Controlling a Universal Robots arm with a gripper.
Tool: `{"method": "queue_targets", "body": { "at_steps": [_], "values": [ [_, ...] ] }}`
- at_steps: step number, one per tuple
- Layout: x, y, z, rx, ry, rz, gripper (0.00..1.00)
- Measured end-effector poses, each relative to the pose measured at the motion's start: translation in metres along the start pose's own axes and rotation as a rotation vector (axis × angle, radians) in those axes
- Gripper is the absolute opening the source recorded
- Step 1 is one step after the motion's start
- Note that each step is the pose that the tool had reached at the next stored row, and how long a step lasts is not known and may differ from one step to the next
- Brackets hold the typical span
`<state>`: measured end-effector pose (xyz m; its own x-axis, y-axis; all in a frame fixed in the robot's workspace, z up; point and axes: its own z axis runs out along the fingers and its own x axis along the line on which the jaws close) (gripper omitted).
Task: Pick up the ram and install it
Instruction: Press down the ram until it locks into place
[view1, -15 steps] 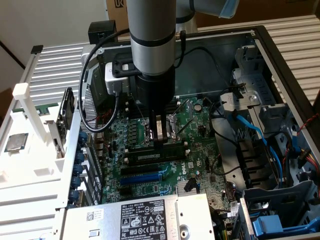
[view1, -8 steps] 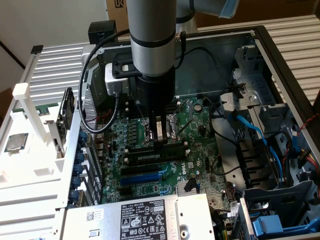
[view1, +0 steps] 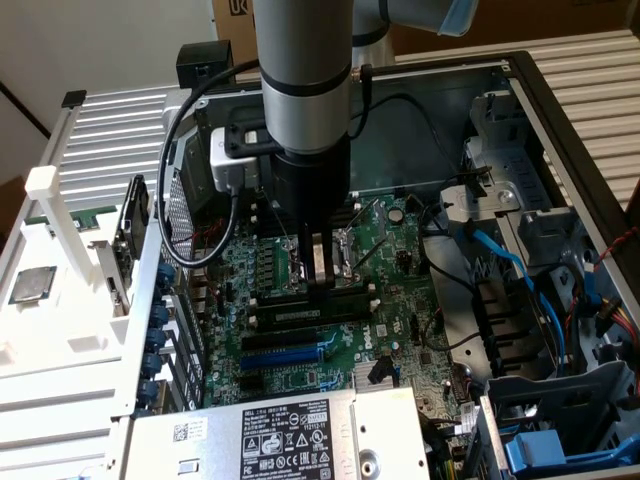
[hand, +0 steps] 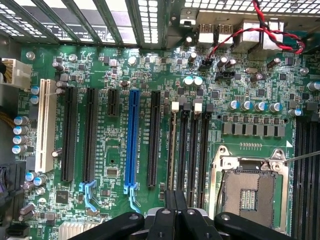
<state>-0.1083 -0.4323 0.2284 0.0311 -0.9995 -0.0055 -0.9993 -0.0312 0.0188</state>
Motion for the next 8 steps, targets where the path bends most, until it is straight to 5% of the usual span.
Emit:
{"method": "queue_targets", "body": {
  "at_steps": [8],
  "values": [
    [0.0, 0.0001, 0.001, -0.004, -0.0006, 0.0, 0.1]
  ]
}}
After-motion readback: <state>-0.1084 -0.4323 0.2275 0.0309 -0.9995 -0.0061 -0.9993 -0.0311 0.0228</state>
